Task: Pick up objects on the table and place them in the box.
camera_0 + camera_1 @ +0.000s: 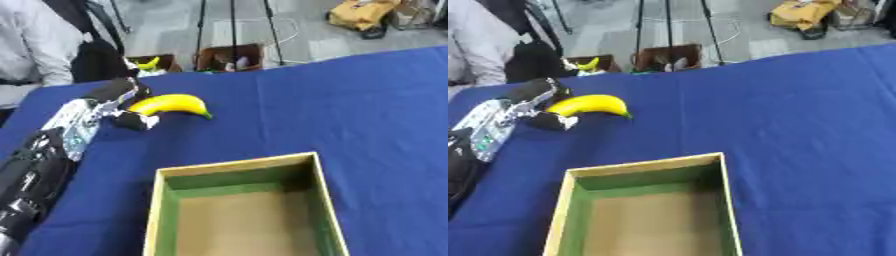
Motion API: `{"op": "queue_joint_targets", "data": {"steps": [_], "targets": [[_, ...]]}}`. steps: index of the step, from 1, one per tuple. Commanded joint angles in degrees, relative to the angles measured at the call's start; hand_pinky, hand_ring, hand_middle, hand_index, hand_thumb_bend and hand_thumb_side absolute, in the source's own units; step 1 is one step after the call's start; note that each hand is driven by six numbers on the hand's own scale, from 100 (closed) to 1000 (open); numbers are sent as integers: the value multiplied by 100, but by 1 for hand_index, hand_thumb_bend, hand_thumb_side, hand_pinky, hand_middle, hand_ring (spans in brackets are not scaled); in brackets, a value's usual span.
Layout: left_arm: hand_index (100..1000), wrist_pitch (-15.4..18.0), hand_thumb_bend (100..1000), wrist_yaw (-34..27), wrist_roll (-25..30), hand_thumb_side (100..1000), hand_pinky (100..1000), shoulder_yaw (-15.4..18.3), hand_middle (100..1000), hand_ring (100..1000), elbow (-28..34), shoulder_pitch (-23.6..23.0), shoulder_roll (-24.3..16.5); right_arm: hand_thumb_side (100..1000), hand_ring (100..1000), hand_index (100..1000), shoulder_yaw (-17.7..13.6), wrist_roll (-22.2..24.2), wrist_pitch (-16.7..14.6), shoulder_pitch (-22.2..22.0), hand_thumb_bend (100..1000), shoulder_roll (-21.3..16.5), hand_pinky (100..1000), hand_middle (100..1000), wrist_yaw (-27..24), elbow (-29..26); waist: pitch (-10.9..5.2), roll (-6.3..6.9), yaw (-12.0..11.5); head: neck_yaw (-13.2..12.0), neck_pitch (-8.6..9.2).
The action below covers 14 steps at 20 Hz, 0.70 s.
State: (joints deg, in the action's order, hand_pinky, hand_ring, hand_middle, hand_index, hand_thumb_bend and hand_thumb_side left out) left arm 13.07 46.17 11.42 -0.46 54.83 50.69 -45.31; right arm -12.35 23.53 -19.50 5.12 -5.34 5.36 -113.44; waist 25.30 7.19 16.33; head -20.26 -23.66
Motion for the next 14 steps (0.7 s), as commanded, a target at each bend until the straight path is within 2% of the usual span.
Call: {"op": "queue_joint_targets", "data": {"steps": [1, 14], "targets": [[567, -20, 100, -78, -70, 519, 281, 64, 433, 499, 142, 54, -307, 1000, 439, 619, -45, -13, 33, -12, 100, -108, 707, 466, -64, -115, -191, -45, -39, 27, -39], [524, -46, 100, -536, -162, 509, 243, 46, 390, 467, 532, -61, -441, 1000, 441, 618, -67, -34, 156, -87, 100, -195, 706, 468, -236, -115, -438, -84, -149, 112, -219]]}}
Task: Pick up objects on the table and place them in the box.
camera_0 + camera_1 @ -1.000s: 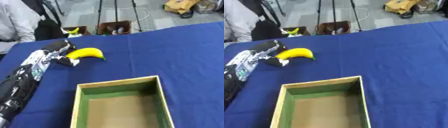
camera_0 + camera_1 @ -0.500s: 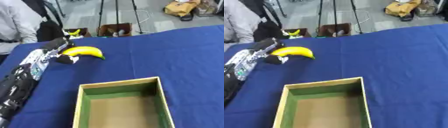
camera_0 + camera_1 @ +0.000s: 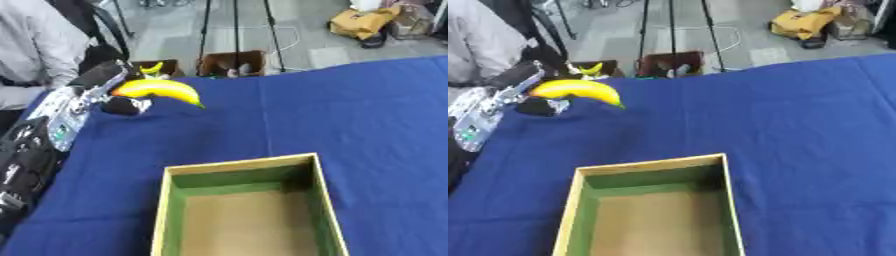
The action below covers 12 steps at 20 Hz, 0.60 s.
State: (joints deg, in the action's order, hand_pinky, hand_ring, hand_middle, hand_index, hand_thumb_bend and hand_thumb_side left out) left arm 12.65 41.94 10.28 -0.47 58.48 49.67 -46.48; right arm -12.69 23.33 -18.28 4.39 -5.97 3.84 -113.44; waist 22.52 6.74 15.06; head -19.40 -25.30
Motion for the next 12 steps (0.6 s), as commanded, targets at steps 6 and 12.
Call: {"op": "queue_joint_targets", "data": {"steps": [6, 12], "targets": [[519, -23, 100, -390, -33, 512, 238, 24, 384, 463, 508, -92, -387, 1000, 442, 618, -45, -28, 81, -43, 100, -167, 706, 468, -154, -115, -256, -60, -69, 76, -102], [513, -98, 100, -844, 101, 506, 231, -94, 378, 458, 1192, -319, -505, 1000, 444, 617, -42, -38, 138, -83, 100, -221, 705, 469, -248, -115, -381, -94, -169, 205, -206]]}}
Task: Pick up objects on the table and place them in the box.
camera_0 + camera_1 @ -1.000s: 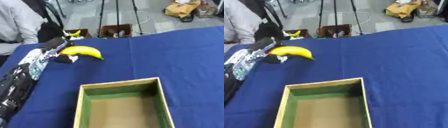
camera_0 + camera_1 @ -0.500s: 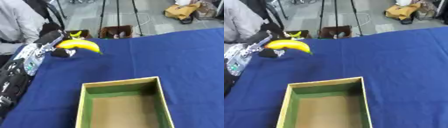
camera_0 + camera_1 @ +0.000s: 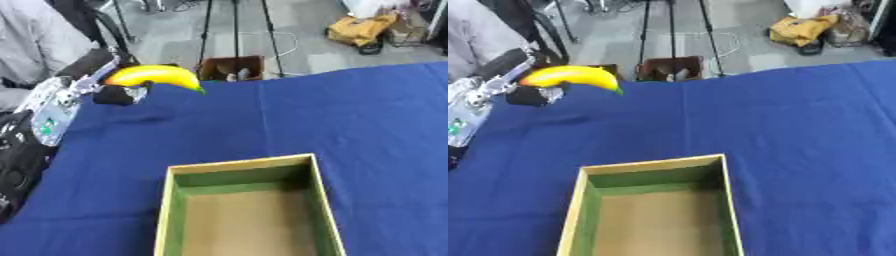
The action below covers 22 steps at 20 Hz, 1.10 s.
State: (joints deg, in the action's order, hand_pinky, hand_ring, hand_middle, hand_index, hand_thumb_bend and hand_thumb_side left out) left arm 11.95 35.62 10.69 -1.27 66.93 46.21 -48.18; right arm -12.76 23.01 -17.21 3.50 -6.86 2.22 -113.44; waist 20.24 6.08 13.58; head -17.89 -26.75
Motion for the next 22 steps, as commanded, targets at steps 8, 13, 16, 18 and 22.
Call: {"op": "queue_joint_targets", "data": {"steps": [8, 13, 16, 18, 22], "targets": [[497, -266, 100, -1282, 439, 496, 213, -282, 364, 444, 1593, -253, -528, 1000, 448, 617, -18, -16, 119, -45, 100, -242, 703, 472, -282, -115, -352, -60, -123, 173, -177], [493, -460, 100, -1710, 575, 496, 212, -443, 362, 444, 2302, -405, -625, 1000, 452, 617, -16, -30, 171, -68, 100, -298, 702, 473, -389, -115, -452, -65, -142, 227, -235], [486, -530, 100, -1893, 594, 495, 208, -557, 356, 441, 2756, -476, -664, 1000, 451, 616, -14, -42, 194, -76, 100, -324, 700, 472, -439, -115, -495, -71, -143, 244, -263], [482, -583, 100, -2024, 604, 496, 204, -635, 353, 438, 3043, -519, -687, 1000, 451, 616, -12, -53, 205, -79, 100, -336, 700, 472, -464, -115, -513, -79, -138, 249, -264], [477, -716, 100, -2299, 677, 503, 198, -775, 348, 434, 3506, -609, -714, 1000, 452, 616, -12, -73, 219, -87, 100, -350, 700, 472, -494, -115, -539, -94, -136, 255, -285]]}}
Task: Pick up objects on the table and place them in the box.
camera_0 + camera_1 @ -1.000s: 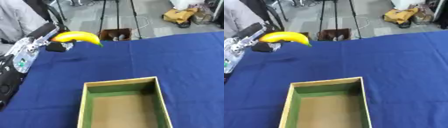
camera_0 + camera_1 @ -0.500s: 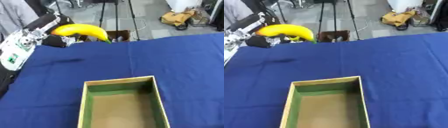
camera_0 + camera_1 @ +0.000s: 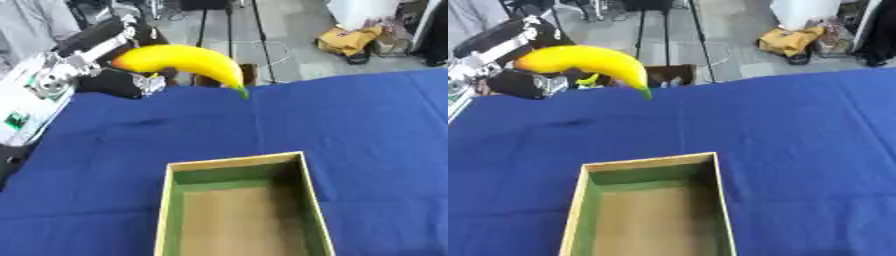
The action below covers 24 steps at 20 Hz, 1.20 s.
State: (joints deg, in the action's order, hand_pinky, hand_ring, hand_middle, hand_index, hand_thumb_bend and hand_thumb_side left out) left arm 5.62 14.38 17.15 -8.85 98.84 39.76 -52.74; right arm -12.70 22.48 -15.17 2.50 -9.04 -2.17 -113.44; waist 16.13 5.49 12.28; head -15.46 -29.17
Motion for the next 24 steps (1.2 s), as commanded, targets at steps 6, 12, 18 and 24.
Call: {"op": "queue_joint_targets", "data": {"steps": [6, 12, 18, 24], "targets": [[468, -334, 100, -588, 120, 511, 188, -161, 341, 427, 913, -111, -143, 1000, 452, 615, -26, -69, 45, 9, 100, -136, 701, 472, -72, -115, -148, -62, -41, 51, -87], [459, -579, 100, -749, 133, 517, 177, -211, 333, 420, 1263, -256, 81, 1000, 452, 614, -39, -132, 83, 14, 100, -128, 702, 472, -59, -115, -153, -82, -99, 141, -132], [458, -658, 100, -631, 251, 513, 176, -278, 332, 419, 1423, -382, 347, 1000, 452, 613, -56, -182, 103, 21, 100, -109, 703, 472, -24, -115, -141, -91, -114, 175, -143], [460, -612, 100, -204, 294, 503, 178, -405, 334, 421, 1479, -473, 503, 1000, 452, 613, -78, -269, 113, 21, 100, -100, 703, 472, 5, -115, -139, -107, -141, 162, -135]]}}
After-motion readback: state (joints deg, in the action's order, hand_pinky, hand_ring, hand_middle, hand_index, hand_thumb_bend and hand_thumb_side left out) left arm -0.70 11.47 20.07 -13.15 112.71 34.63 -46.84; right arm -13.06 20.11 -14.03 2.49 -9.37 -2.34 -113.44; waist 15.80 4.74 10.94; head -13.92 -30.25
